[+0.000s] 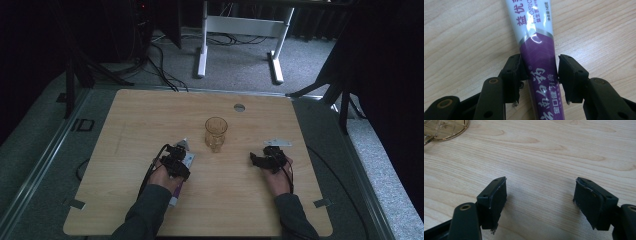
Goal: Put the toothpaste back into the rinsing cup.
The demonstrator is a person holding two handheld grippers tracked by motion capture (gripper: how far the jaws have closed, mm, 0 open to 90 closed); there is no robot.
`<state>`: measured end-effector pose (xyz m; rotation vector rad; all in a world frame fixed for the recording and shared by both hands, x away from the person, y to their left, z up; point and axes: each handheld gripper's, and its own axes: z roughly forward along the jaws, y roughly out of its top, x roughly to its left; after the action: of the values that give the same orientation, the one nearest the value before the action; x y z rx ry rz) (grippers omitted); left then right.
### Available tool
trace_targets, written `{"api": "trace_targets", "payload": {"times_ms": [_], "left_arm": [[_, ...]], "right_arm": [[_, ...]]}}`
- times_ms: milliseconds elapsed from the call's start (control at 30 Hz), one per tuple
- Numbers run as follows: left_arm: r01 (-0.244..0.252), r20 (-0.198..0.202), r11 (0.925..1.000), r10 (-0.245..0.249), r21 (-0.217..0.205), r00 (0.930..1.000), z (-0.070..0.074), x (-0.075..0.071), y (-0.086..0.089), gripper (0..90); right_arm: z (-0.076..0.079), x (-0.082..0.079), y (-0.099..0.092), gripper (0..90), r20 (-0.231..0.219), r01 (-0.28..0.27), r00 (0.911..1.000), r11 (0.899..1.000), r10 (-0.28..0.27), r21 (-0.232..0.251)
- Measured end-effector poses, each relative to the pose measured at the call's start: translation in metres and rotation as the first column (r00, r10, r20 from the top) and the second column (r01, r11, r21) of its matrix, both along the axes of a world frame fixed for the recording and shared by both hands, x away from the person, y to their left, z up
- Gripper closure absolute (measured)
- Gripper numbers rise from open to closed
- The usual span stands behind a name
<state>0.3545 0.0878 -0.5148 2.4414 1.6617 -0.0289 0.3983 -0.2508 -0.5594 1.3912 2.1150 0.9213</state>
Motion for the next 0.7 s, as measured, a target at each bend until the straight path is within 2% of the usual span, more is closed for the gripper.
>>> {"api": "trace_targets", "payload": {"times_ms": [300,700], "left_arm": [[0.012,-0.026,0.9997,-0.011,0.02,0.9996,-0.0029,0.0044,-0.0026,53.3],[0.023,-0.015,0.9975,-0.022,0.067,0.9997,-0.0028,0.0043,-0.0079,56.2]], "right_arm": [[-0.0001,0.0,0.0,26.4,0.001,0.0,1.0,1.0,0.0,0.0],[0.0,0.0,-0.0001,26.3,0.0,-0.001,1.0,1.0,0.001,0.0]]}}
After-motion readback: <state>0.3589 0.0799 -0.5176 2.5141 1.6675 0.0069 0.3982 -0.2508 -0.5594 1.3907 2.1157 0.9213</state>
